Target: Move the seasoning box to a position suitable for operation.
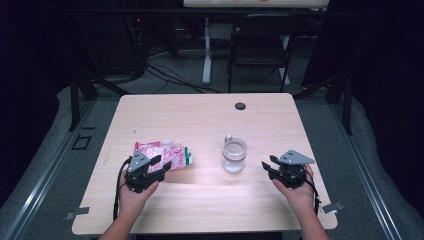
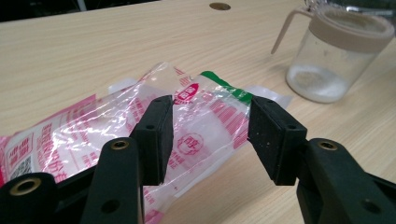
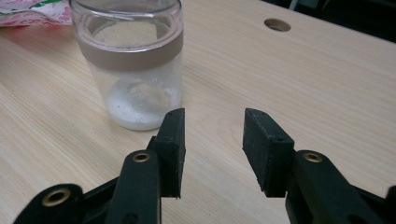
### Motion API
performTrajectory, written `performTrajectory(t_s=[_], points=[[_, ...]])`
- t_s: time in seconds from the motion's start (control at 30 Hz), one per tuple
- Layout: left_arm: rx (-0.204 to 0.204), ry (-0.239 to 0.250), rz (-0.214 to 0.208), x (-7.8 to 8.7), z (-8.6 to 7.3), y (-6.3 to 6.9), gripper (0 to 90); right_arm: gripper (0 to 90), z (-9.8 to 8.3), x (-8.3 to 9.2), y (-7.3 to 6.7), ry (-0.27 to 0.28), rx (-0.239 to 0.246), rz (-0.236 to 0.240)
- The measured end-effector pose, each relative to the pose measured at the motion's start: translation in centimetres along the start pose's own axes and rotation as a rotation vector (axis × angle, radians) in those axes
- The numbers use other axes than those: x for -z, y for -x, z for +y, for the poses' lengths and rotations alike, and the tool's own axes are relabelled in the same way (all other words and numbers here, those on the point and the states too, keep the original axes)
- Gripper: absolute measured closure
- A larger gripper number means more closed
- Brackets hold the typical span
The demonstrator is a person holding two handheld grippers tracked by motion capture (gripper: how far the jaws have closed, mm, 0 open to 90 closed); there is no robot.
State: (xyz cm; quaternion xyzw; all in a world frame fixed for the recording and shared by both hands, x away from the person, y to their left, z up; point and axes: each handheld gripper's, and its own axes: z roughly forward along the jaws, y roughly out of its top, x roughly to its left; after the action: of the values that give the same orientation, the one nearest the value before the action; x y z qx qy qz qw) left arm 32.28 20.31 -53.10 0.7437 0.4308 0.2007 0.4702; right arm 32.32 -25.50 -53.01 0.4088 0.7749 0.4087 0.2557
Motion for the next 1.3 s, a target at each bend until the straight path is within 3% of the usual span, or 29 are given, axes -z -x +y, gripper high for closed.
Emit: performTrajectory(t_s=[0.07, 0.13, 0.2, 0.3, 0.37, 0.47, 0.6, 0.7, 0.83, 1.1, 1.3], points=[[0.011, -0.001, 0.006, 0.2, -0.1, -0.4, 51.0, 61.1, 0.0, -0.2, 0.1, -0.001, -0.002, 0.012], [0.014, -0.005, 0.011, 0.3, -0.2, -0.6, 51.0, 61.1, 0.2, -0.2, 0.1, 0.018, 0.024, -0.015], [0.008, -0.006, 0.02, 0.6, -0.4, -0.5, 51.0, 60.7, 0.5, -0.3, 0.3, 0.037, 0.013, -0.01], [-0.01, -0.004, 0.02, 1.1, -0.6, -0.2, 52.1, 60.6, 0.7, -0.7, 0.5, 0.022, -0.012, 0.0], [-0.008, 0.005, 0.008, 1.4, -0.5, 0.0, 54.9, 60.7, 0.8, -1.0, 0.6, 0.033, -0.045, 0.006], [0.029, 0.029, -0.037, 1.6, -0.3, 0.5, 61.3, 62.6, 0.6, -1.4, 0.9, 0.019, -0.132, 0.068], [0.031, 0.019, -0.064, 1.2, 0.6, 1.6, 71.5, 73.7, 0.9, -1.5, 0.7, 0.047, -0.104, 0.082], [-0.014, -0.011, -0.053, 0.2, 1.2, 3.1, 79.6, 80.5, 1.4, -1.7, 0.3, 0.057, -0.044, 0.064], [-0.037, -0.041, -0.071, -1.9, 2.1, 5.3, 86.0, 86.2, 2.0, -2.2, -0.2, 0.055, 0.017, 0.077], [-0.035, -0.046, -0.095, -6.2, 4.7, 9.0, 90.0, 90.0, 2.4, -3.5, 0.2, 0.076, -0.007, 0.109], [-0.03, -0.074, -0.065, -9.1, 5.9, 10.2, 90.0, 90.0, 2.8, -4.2, 0.5, 0.082, -0.017, 0.116]])
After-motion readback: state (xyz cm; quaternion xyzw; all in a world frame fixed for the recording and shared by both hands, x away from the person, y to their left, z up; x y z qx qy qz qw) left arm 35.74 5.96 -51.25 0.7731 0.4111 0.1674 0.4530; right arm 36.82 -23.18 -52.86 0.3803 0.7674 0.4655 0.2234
